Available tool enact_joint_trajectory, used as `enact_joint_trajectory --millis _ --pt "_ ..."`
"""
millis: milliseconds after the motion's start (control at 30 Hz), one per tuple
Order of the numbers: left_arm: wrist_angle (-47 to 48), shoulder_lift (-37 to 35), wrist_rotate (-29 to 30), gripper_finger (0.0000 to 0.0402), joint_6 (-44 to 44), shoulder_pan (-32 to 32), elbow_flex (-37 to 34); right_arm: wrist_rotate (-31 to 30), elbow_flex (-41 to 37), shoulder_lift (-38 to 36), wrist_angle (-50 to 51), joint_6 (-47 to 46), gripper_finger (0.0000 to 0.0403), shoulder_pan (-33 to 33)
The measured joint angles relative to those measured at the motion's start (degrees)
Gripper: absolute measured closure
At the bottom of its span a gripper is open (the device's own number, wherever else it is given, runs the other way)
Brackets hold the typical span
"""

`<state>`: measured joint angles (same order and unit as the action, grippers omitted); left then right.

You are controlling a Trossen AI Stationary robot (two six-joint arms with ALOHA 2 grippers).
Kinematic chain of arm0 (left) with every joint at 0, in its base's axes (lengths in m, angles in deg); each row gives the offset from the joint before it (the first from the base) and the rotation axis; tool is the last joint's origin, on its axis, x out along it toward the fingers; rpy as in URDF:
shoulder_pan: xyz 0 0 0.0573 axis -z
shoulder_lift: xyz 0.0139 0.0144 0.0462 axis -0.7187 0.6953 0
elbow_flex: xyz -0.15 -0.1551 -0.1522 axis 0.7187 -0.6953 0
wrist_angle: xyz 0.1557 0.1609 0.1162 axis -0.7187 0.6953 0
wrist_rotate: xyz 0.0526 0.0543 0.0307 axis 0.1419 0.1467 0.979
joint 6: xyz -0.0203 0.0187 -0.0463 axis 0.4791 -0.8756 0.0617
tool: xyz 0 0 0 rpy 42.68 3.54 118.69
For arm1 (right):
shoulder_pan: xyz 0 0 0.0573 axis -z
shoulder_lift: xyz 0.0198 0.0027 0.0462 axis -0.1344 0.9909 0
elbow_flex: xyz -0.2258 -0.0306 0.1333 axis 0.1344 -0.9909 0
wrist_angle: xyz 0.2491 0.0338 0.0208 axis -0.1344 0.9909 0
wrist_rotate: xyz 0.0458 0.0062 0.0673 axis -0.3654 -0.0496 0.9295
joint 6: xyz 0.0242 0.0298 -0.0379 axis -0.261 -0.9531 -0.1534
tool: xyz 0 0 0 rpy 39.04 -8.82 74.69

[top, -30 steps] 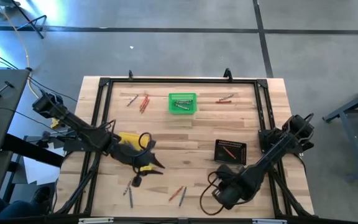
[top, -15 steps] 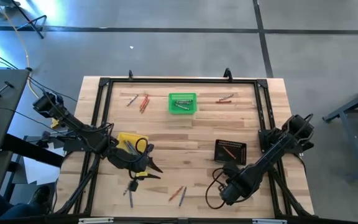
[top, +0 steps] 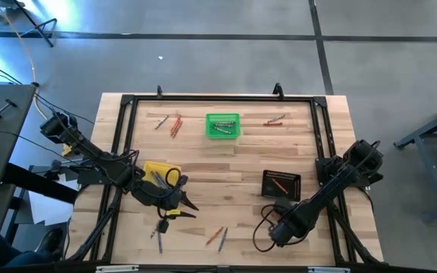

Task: Sort crayons
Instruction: Put the orange crayon into the black basket

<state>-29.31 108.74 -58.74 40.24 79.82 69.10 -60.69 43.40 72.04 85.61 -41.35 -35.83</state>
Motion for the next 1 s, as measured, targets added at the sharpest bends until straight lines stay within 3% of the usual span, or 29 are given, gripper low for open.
enact_joint_trajectory --millis 200,1000 --pt "0.0 0.0 0.0 0.0312 0.1 0.0 0.0 -2.7 0.0 0.0 -6.0 0.2 0.0305 0.0" --pt "0.1 0.0 0.0 0.0312 0.1 0.0 0.0 -8.8 0.0 0.3 -4.5 0.0 0.0305 0.9"
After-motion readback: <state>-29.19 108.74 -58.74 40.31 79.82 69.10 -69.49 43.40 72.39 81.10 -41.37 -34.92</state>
